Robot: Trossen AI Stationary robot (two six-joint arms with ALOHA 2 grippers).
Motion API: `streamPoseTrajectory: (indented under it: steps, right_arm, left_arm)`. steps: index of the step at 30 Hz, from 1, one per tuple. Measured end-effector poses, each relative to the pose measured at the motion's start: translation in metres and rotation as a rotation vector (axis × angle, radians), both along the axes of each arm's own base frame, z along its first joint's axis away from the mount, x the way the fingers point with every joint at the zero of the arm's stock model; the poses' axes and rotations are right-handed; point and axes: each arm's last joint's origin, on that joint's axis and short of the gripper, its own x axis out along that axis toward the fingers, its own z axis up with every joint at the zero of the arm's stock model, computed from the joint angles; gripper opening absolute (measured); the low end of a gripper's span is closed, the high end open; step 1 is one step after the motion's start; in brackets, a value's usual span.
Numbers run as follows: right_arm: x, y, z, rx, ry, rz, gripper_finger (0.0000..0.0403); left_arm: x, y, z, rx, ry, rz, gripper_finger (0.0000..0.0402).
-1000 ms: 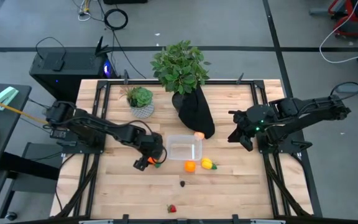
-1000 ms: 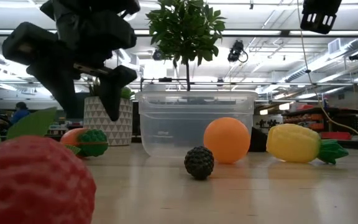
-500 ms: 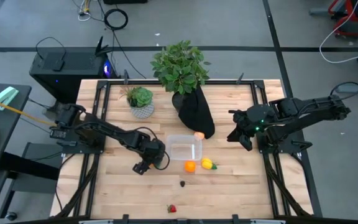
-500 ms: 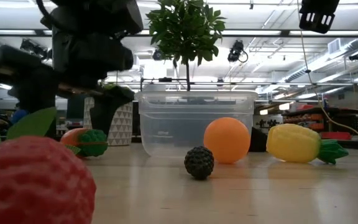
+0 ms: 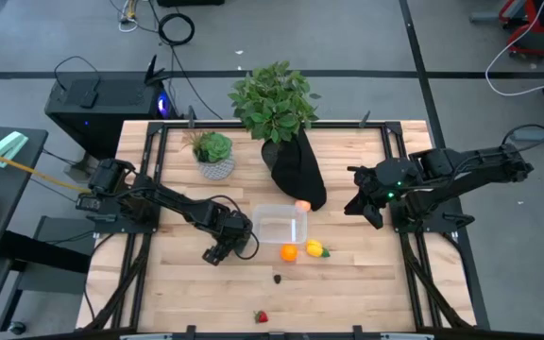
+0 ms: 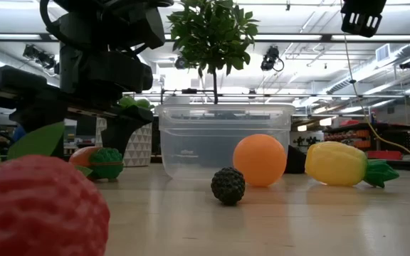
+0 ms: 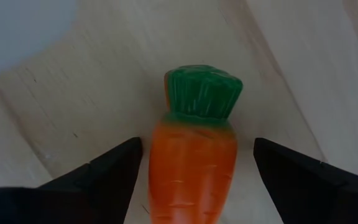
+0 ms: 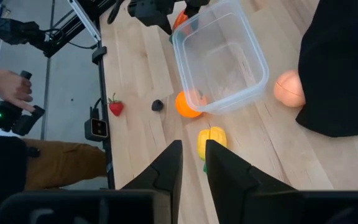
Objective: Pick and placing Produce into tupperware
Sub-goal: Put the orange carrot into the transparent bin
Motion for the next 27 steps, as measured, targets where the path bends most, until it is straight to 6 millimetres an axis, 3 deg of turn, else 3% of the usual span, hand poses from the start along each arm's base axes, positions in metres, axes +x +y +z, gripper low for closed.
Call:
streamPoseTrajectory:
  steps: [27]
  right_arm:
    - [0.0,0.0,0.0,0.0,0.0,0.0,0.0078]
  left_arm:
    - [0.0012,0.0006,-0.0007,0.01,-0.013,0.006,0.0194]
